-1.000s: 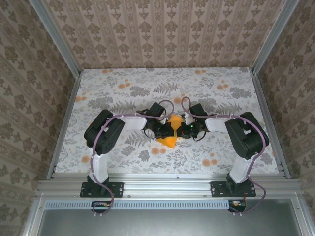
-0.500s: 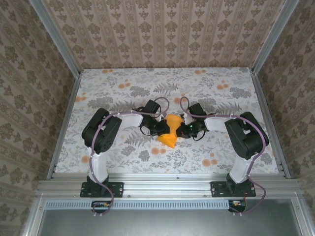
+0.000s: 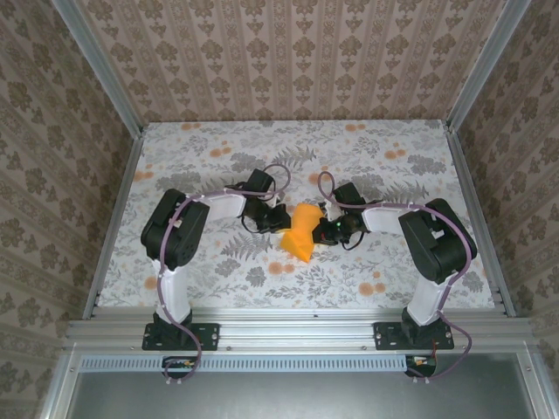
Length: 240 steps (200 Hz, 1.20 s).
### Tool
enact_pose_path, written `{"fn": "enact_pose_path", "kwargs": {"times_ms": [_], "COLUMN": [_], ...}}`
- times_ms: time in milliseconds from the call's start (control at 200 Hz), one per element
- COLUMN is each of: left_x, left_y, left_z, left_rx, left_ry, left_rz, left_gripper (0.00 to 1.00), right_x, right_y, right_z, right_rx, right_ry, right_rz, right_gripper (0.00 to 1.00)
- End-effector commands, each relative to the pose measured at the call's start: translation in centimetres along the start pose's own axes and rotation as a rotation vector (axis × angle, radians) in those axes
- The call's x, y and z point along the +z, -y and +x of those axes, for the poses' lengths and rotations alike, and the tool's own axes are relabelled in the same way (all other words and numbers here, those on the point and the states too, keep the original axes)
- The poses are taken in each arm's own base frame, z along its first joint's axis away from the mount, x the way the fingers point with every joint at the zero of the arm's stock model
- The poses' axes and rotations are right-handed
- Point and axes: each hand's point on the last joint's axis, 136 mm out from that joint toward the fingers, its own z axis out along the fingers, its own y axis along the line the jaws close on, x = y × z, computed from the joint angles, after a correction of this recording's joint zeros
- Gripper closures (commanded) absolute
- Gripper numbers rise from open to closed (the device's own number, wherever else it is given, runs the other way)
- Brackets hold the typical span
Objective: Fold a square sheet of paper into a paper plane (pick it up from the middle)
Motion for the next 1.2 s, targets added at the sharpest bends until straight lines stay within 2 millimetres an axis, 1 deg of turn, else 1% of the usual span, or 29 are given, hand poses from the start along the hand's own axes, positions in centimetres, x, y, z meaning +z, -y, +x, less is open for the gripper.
{"fn": "enact_pose_path", "kwargs": {"times_ms": [0, 110, 190, 240, 340, 465, 625, 820, 920, 1075, 1195], "left_x": [-1.2, -2.2, -2.8, -2.8, -1.9, -0.2, 1.4, 2.1, 2.4, 2.7, 2.8], "left_y": [0.6, 2.6, 4.0, 4.4, 4.9, 4.4, 3.4, 2.2, 1.2, 0.2, -0.4], "left_z": [-1.0, -1.2, -0.9, -0.5, 0.6, 2.0, 2.9, 3.4, 3.8, 4.4, 4.8], "left_rx": [0.030, 0.050, 0.073, 0.078, 0.083, 0.082, 0.075, 0.076, 0.073, 0.070, 0.068], "left_ry": [0.022, 0.037, 0.040, 0.031, -0.007, -0.060, -0.101, -0.123, -0.138, -0.152, -0.162], "left_rz": [-0.013, 0.029, 0.046, 0.053, 0.062, 0.054, 0.039, 0.002, -0.025, -0.052, -0.069], "left_gripper": [0.91, 0.91, 0.91, 0.91, 0.91, 0.91, 0.91, 0.91, 0.91, 0.91, 0.91], "right_x": [0.6, 0.5, 0.4, 0.3, 0.3, 0.1, -0.1, -0.4, -0.7, -1.0, -1.8], "right_y": [3.5, 3.2, 3.0, 2.9, 2.6, 2.3, 1.9, 1.2, 0.7, 0.3, -0.7], "right_z": [3.1, 2.8, 2.7, 2.6, 2.5, 2.3, 2.1, 1.7, 1.4, 1.2, 0.8], "right_rx": [0.047, 0.038, 0.033, 0.031, 0.027, 0.021, 0.018, 0.017, 0.014, 0.009, 0.008], "right_ry": [-0.093, -0.086, -0.081, -0.077, -0.072, -0.061, -0.053, -0.036, -0.024, -0.012, 0.020], "right_rz": [0.154, 0.147, 0.142, 0.139, 0.132, 0.119, 0.110, 0.087, 0.071, 0.062, 0.036], "right_gripper": [0.94, 0.94, 0.94, 0.94, 0.94, 0.94, 0.94, 0.93, 0.92, 0.91, 0.88]}}
